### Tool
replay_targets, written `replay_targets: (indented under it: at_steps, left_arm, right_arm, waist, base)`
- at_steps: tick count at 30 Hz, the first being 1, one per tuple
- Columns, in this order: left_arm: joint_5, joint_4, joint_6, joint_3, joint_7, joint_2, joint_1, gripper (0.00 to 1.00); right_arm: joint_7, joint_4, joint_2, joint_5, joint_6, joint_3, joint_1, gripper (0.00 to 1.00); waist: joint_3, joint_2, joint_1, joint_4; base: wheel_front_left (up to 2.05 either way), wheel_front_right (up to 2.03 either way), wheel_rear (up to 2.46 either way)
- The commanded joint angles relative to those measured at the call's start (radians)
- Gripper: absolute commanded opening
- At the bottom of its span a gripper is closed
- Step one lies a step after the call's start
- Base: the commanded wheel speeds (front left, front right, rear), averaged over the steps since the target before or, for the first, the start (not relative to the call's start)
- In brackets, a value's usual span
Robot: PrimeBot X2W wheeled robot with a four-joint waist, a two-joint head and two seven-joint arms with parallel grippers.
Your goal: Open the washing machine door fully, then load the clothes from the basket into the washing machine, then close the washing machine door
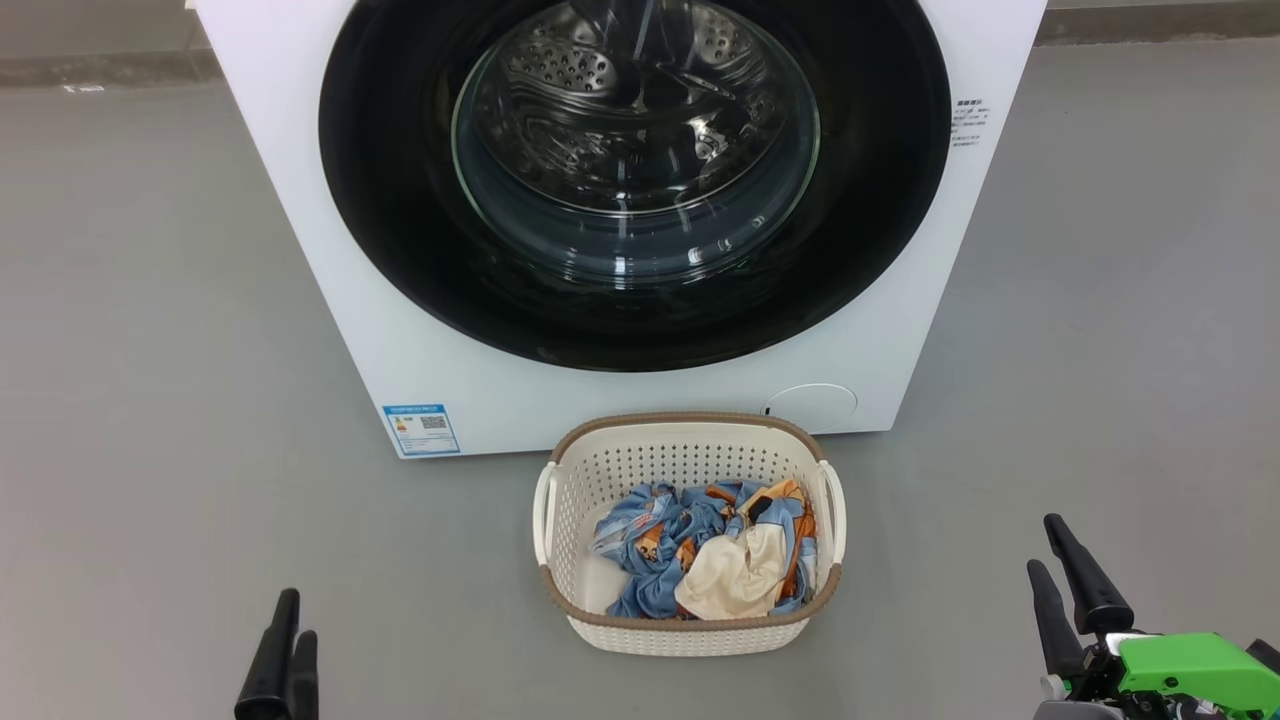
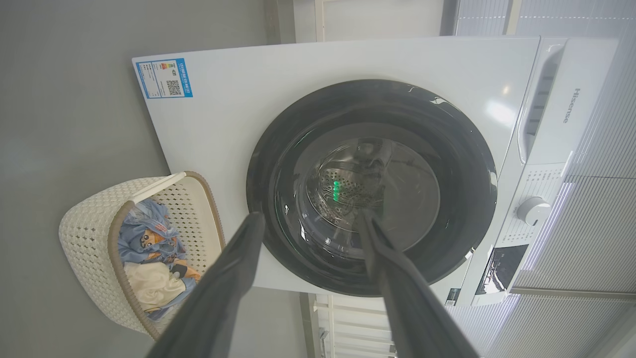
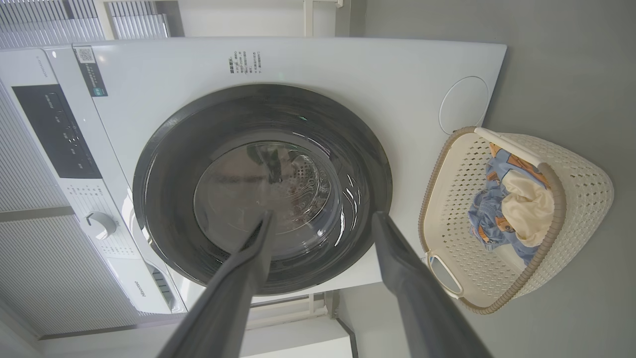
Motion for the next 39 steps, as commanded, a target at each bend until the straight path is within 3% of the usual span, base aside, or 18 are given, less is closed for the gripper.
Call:
replay_targets:
  at_steps: [1,25,39]
  left_arm:
    - [0.013,-0.032,-0.001,0.002,-0.008,0.013,-0.040,1.00]
    - [0.157,-0.030,-0.001,-0.044,-0.085,0.052,-0.081,1.00]
    - [0.380,-0.028,0.016,-0.047,-0.131,0.063,-0.101,1.00]
  right_arm:
    - [-0.010,-0.027,-0.011,0.005,0.001,0.003,-0.045,1.00]
    - [-0.080,-0.035,-0.026,-0.113,0.002,0.072,-0.098,1.00]
    - [-0.124,-0.017,-0.026,-0.371,0.003,0.106,-0.131,1.00]
  waist:
    - [0.000,0.0000,-0.0002,0.000]
    - [0.004,0.0000,-0.0003,0.005]
    - [0.003,0.0000,-0.0003,0.007]
  base:
    - [0.00,0.00,0.00]
    - [0.00,0.00,0.00]
    - [0.00,0.00,0.00]
